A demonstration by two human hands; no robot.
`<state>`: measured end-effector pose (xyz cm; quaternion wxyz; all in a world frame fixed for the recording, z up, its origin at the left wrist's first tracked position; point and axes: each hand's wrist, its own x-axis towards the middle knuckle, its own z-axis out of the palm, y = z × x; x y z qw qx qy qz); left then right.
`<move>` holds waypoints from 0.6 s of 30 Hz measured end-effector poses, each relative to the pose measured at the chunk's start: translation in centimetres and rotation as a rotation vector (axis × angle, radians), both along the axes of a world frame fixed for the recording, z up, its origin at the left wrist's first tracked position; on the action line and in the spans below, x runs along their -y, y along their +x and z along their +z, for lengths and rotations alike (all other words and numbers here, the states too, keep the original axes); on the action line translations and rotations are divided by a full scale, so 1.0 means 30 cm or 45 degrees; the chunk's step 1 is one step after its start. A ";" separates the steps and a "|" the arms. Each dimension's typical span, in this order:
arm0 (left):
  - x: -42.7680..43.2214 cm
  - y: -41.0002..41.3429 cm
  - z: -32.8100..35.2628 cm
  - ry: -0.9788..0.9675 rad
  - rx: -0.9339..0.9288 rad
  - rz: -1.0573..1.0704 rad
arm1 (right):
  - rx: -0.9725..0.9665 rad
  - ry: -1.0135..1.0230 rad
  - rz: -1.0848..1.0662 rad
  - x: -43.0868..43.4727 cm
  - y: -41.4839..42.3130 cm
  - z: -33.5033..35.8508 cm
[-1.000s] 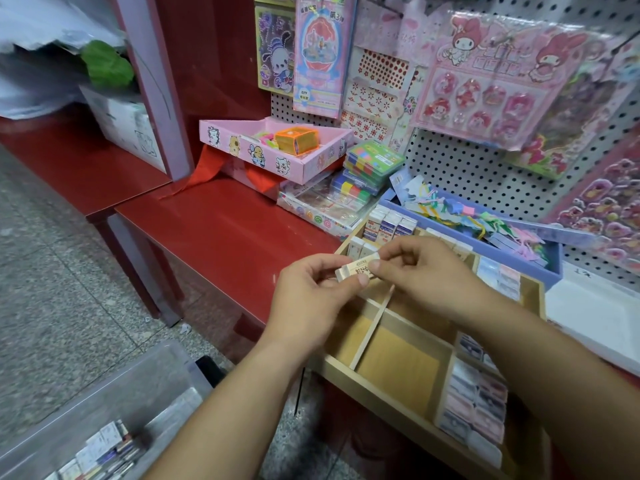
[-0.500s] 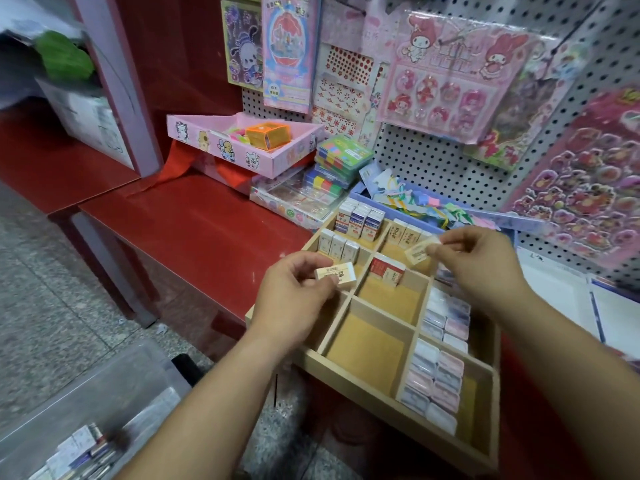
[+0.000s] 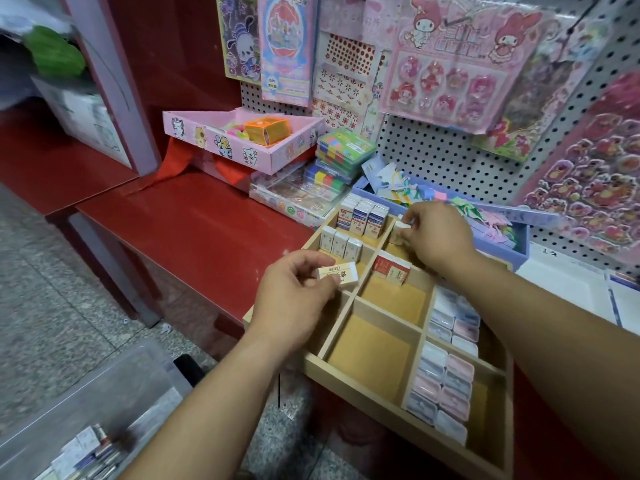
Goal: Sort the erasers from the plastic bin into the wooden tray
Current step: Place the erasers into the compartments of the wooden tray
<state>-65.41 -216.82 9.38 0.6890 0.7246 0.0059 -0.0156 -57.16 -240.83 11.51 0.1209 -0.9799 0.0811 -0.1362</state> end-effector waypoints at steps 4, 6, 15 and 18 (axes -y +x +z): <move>-0.002 0.004 -0.001 -0.018 -0.022 0.000 | 0.047 -0.143 -0.027 -0.018 0.020 -0.015; -0.003 0.005 0.002 -0.031 -0.032 -0.006 | 0.036 -0.201 -0.027 -0.020 0.021 -0.020; -0.014 0.005 0.013 -0.069 -0.030 0.039 | 0.062 0.343 0.276 -0.157 -0.144 0.065; -0.023 0.003 0.026 -0.139 -0.034 0.047 | -0.085 0.604 0.432 -0.234 -0.224 0.075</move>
